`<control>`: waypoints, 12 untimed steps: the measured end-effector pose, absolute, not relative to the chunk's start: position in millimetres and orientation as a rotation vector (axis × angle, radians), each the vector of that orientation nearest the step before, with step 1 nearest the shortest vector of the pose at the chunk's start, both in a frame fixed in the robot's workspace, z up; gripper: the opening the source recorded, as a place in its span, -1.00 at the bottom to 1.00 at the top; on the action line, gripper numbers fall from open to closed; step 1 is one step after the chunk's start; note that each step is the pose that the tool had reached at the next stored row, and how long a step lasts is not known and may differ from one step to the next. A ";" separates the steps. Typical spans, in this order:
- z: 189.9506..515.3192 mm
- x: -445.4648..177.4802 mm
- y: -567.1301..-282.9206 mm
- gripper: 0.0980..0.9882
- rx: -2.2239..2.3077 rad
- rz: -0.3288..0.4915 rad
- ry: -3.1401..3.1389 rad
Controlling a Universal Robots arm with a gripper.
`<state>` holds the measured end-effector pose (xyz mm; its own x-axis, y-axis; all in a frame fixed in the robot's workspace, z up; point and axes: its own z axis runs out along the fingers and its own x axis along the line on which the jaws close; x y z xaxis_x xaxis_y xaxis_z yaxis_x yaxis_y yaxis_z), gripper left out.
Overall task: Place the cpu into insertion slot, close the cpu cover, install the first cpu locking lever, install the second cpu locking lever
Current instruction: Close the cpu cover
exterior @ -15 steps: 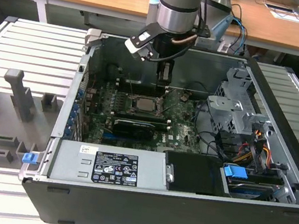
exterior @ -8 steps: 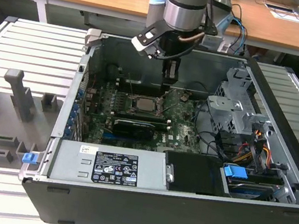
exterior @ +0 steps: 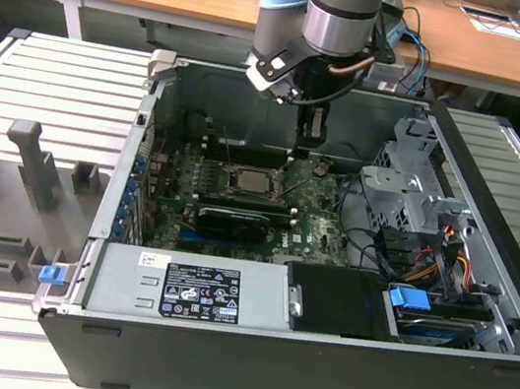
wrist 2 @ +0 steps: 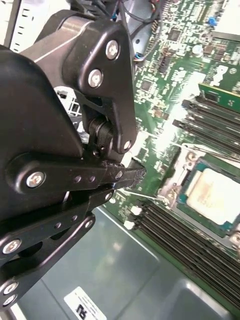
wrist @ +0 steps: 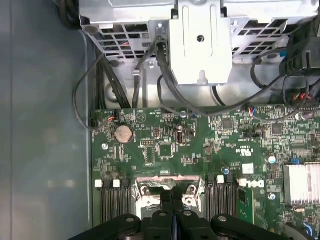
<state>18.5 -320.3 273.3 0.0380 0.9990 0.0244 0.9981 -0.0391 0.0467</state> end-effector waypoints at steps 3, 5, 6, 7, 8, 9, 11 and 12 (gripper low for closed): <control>275.6 24.7 -320.3 -0.98 2.251 0.079 2.166; 275.6 30.9 -320.2 -0.98 2.251 0.079 2.166; 275.7 32.6 -320.2 -0.98 2.251 0.079 2.166; 275.6 34.6 -320.2 -0.98 2.251 0.079 2.166; 275.6 36.1 -320.2 -0.98 2.251 0.079 2.166; 275.6 37.7 -320.2 -0.98 2.251 0.079 2.166; 275.5 39.4 -320.2 -0.98 2.251 0.079 2.166; 275.4 40.0 -320.2 -0.98 2.251 0.079 2.166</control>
<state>40.0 -320.2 275.4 0.0380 0.9990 0.0249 0.9981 -0.0391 0.0469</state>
